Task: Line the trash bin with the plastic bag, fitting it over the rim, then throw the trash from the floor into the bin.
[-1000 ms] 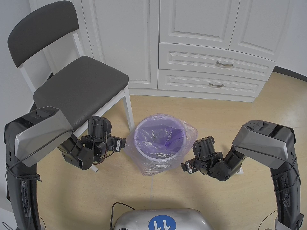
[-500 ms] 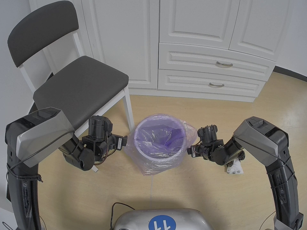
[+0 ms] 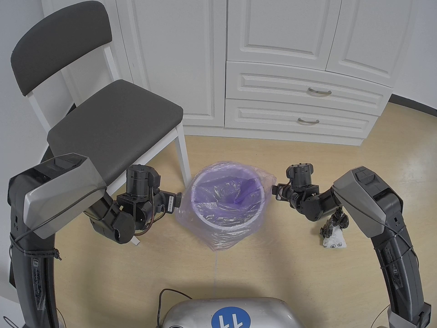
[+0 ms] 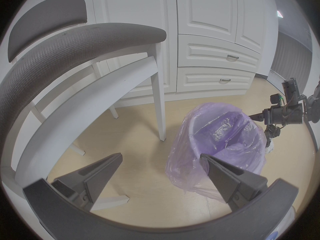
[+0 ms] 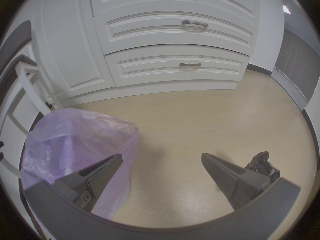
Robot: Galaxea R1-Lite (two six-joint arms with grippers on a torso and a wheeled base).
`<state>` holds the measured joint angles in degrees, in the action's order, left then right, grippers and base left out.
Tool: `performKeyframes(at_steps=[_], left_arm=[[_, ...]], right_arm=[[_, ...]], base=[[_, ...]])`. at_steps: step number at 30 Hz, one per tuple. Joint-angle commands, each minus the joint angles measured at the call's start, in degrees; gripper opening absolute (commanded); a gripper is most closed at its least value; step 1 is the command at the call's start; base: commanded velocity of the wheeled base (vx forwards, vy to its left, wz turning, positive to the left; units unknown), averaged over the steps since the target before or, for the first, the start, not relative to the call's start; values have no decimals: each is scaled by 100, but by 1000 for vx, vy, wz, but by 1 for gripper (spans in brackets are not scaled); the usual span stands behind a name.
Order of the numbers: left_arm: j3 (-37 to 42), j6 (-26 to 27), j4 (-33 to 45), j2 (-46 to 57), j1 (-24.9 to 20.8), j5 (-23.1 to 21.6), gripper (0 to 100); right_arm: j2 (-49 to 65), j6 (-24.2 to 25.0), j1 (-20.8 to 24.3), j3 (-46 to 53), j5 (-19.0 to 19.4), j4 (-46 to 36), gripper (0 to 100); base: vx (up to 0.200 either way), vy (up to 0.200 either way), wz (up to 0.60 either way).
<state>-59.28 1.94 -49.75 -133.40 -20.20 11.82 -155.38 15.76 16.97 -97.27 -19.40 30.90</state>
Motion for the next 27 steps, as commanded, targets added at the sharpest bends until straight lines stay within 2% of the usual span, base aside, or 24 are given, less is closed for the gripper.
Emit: performKeyframes(at_steps=[1,6,10,17,19,21,24,27], left_arm=[[13,0,-79,-2,7,4,100],[22,8,-105,7,-2,4,100],[22,8,-105,7,-2,13,100],[31,8,-105,-2,-2,13,100],[31,8,-105,7,-2,13,100],[31,8,-114,25,7,22,100],[22,8,-114,34,16,22,100],[22,8,-114,34,34,22,100]], right_arm=[[-80,15,-141,-143,-38,-14,100],[359,32,-203,68,-38,-14,100],[834,138,-89,560,15,-5,100],[430,155,210,674,94,-41,100],[298,217,237,621,322,-67,100],[228,269,228,613,568,-269,100],[175,340,202,472,630,-691,100],[-89,498,105,-161,691,-1412,100]], base=[[0,0,0],[0,0,0],[0,0,0],[0,0,0],[0,0,0],[0,0,0],[0,0,0],[0,0,0]])
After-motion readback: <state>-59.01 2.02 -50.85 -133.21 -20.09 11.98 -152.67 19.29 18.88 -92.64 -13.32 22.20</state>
